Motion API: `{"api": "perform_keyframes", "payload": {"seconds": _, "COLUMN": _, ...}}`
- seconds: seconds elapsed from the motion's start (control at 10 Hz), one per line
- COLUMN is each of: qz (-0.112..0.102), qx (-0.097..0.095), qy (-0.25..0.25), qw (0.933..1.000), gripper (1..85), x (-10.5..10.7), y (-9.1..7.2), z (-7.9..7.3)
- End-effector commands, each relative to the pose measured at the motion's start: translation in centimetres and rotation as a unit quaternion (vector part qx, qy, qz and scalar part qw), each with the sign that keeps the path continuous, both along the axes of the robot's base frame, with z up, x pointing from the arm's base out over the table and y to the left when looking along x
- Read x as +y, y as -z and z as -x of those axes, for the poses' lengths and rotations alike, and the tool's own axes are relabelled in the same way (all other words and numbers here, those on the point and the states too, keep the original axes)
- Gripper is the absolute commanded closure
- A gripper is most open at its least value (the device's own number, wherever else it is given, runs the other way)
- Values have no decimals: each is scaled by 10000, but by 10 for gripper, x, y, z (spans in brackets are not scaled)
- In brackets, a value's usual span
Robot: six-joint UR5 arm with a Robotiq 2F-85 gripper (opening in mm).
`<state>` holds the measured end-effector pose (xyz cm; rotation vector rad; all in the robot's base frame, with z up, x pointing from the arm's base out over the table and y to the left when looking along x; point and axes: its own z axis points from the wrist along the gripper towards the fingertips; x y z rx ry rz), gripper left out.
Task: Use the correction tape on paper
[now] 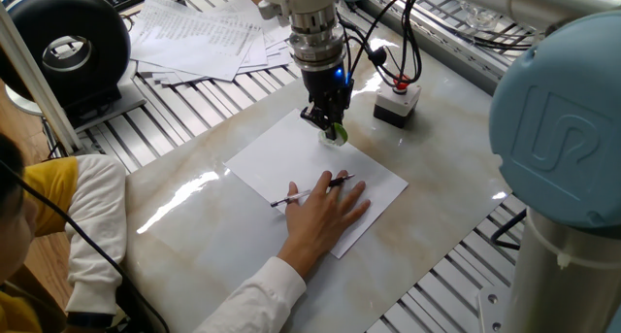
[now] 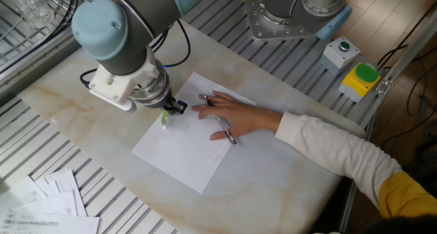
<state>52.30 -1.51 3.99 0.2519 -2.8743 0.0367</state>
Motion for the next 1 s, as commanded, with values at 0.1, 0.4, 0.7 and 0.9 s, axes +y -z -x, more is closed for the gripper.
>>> {"api": "perform_keyframes", "payload": {"seconds": 0.1, "qz": -101, "qx": -13, "qy": 36, "qw": 9999, "gripper": 847, "x": 3, "y": 3, "z": 2}}
{"api": "perform_keyframes", "payload": {"seconds": 0.4, "qz": -95, "qx": 26, "qy": 30, "qw": 9999, "gripper": 847, "x": -1, "y": 3, "z": 6}}
{"api": "perform_keyframes", "payload": {"seconds": 0.7, "qz": -64, "qx": 73, "qy": 3, "qw": 10000, "gripper": 847, "x": -3, "y": -1, "z": 11}}
{"api": "perform_keyframes", "payload": {"seconds": 0.9, "qz": -74, "qx": 58, "qy": -5, "qw": 10000, "gripper": 847, "x": -6, "y": 2, "z": 14}}
